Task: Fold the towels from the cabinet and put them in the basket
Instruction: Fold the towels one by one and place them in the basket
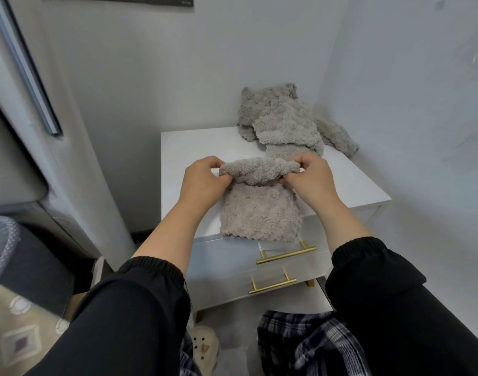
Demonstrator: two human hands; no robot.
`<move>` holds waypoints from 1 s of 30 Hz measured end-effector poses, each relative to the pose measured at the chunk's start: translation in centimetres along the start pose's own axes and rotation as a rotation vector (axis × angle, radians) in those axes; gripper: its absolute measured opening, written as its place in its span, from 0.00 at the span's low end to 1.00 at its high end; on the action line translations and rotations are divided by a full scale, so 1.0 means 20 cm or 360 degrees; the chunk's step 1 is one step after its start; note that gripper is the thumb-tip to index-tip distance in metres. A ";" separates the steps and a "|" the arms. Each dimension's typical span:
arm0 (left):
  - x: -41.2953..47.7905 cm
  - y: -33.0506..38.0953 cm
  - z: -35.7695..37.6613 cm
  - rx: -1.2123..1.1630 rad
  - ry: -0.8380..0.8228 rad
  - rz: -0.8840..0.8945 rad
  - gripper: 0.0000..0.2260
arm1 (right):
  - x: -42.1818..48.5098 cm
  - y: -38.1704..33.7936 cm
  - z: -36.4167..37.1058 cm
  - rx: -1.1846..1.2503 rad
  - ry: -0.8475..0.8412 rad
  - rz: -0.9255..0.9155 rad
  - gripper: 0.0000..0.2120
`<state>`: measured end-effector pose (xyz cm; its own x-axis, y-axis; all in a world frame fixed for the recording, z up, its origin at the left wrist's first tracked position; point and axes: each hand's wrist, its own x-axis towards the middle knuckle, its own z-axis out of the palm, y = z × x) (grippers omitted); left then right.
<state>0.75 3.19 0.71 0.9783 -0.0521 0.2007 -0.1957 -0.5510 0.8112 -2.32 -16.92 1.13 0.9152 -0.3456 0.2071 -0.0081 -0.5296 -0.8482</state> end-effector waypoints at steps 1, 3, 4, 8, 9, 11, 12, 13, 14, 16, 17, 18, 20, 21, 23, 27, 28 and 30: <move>0.00 0.00 0.00 -0.0001 -0.0015 -0.0008 0.04 | 0.00 0.00 -0.01 -0.0071 -0.0018 -0.0029 0.14; 0.00 -0.01 -0.01 0.0005 -0.0050 -0.0014 0.04 | 0.00 0.00 -0.03 -0.0165 -0.0059 -0.0090 0.11; 0.00 -0.02 -0.01 0.0017 -0.0075 -0.0014 0.04 | -0.01 -0.01 -0.04 -0.0208 -0.0089 -0.0113 0.11; -0.01 -0.03 -0.04 0.0142 -0.0225 -0.0010 0.06 | -0.03 -0.01 -0.08 -0.0437 -0.0269 -0.0124 0.09; -0.02 -0.02 -0.05 0.0182 -0.0278 -0.0003 0.07 | -0.03 0.00 -0.09 -0.0477 -0.0326 -0.0115 0.08; -0.02 -0.02 -0.06 0.0208 -0.0370 0.0006 0.08 | -0.04 0.01 -0.11 -0.0505 -0.0451 -0.0070 0.08; -0.02 -0.02 -0.06 0.0189 -0.0398 -0.0006 0.08 | -0.05 0.01 -0.12 -0.0478 -0.0506 -0.0030 0.10; -0.02 -0.02 -0.06 0.0159 -0.0416 -0.0014 0.09 | -0.05 0.01 -0.13 -0.0429 -0.0538 -0.0002 0.13; -0.02 -0.02 -0.05 0.0125 -0.0414 -0.0027 0.12 | -0.06 0.01 -0.13 -0.0393 -0.0541 0.0001 0.16; -0.01 -0.03 -0.04 0.0131 -0.0369 -0.0051 0.13 | -0.06 0.01 -0.11 -0.0415 -0.0494 -0.0046 0.20; -0.01 -0.03 -0.03 0.0173 -0.0343 -0.0042 0.14 | -0.06 0.01 -0.10 -0.0438 -0.0472 -0.0058 0.19; -0.01 -0.04 -0.02 0.0218 -0.0324 -0.0026 0.14 | -0.05 0.02 -0.09 -0.0460 -0.0462 -0.0046 0.16; -0.01 -0.05 0.00 0.0243 -0.0334 0.0004 0.08 | -0.05 0.02 -0.08 -0.0491 -0.0472 0.0012 0.07; -0.02 -0.05 0.00 0.0234 -0.0362 0.0004 0.06 | -0.05 0.02 -0.07 -0.0492 -0.0486 0.0040 0.04; -0.02 -0.04 0.00 0.0205 -0.0429 -0.0002 0.07 | -0.05 0.02 -0.08 -0.0450 -0.0533 0.0080 0.08; -0.02 -0.03 -0.02 0.0135 -0.0533 -0.0026 0.23 | -0.04 0.00 -0.10 -0.0446 -0.0616 0.0131 0.23; -0.02 -0.03 -0.02 0.0140 -0.0531 -0.0021 0.25 | -0.04 0.00 -0.10 -0.0467 -0.0603 0.0116 0.24; -0.01 -0.03 0.00 0.0158 -0.0460 0.0029 0.24 | -0.03 0.00 -0.09 -0.0465 -0.0538 0.0067 0.21</move>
<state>0.73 3.63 0.17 0.9563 -0.2896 0.0388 -0.2200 -0.6259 0.7483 -3.65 -18.05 1.85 0.9915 -0.1247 -0.0367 -0.1171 -0.7337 -0.6693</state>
